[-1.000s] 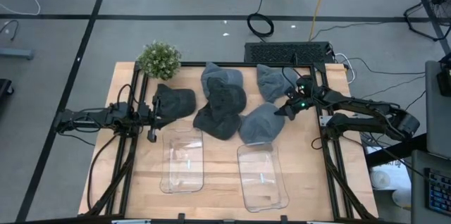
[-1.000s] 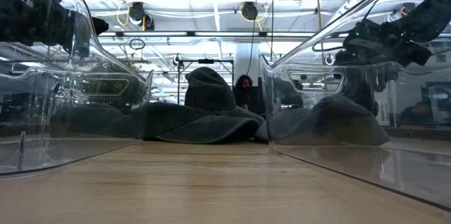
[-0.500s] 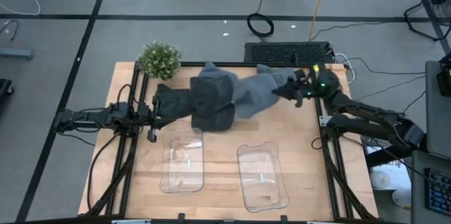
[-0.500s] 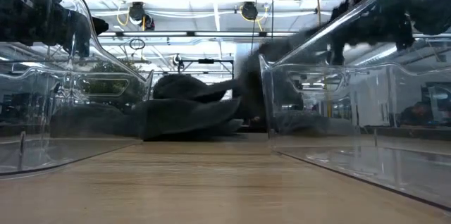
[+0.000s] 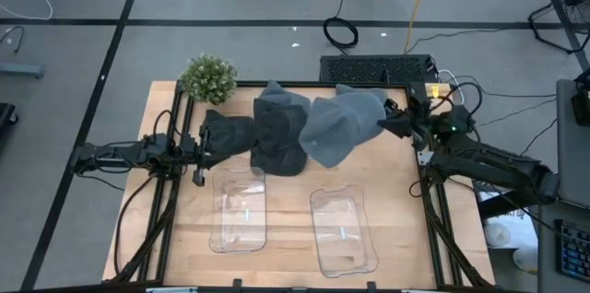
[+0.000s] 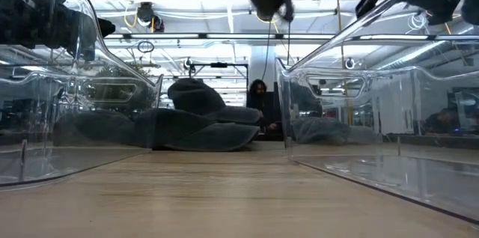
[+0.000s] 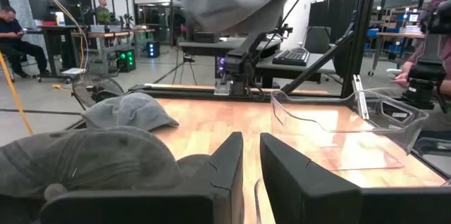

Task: Pick & Place hat
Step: Put the bottom right gray cap into the left transparent bin

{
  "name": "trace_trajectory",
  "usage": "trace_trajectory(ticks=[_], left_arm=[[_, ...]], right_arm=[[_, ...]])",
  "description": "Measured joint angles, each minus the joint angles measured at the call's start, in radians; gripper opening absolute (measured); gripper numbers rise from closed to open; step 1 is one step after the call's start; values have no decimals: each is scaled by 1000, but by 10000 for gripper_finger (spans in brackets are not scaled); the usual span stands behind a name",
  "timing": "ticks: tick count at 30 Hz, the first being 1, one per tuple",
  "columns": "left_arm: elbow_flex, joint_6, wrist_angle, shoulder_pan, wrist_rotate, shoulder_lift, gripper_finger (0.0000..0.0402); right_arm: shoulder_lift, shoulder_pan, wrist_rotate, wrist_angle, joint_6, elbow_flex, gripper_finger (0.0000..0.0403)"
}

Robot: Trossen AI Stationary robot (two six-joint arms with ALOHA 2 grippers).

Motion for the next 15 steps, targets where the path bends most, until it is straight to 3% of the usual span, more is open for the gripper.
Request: trace_trajectory(ticks=[6,15], left_arm=[[0,0,0,0,0,0,58],[0,0,10,0,0,0,58]], right_arm=[[29,206,159,-8,-184,0,0],[140,387,316,55,-366,0,0]])
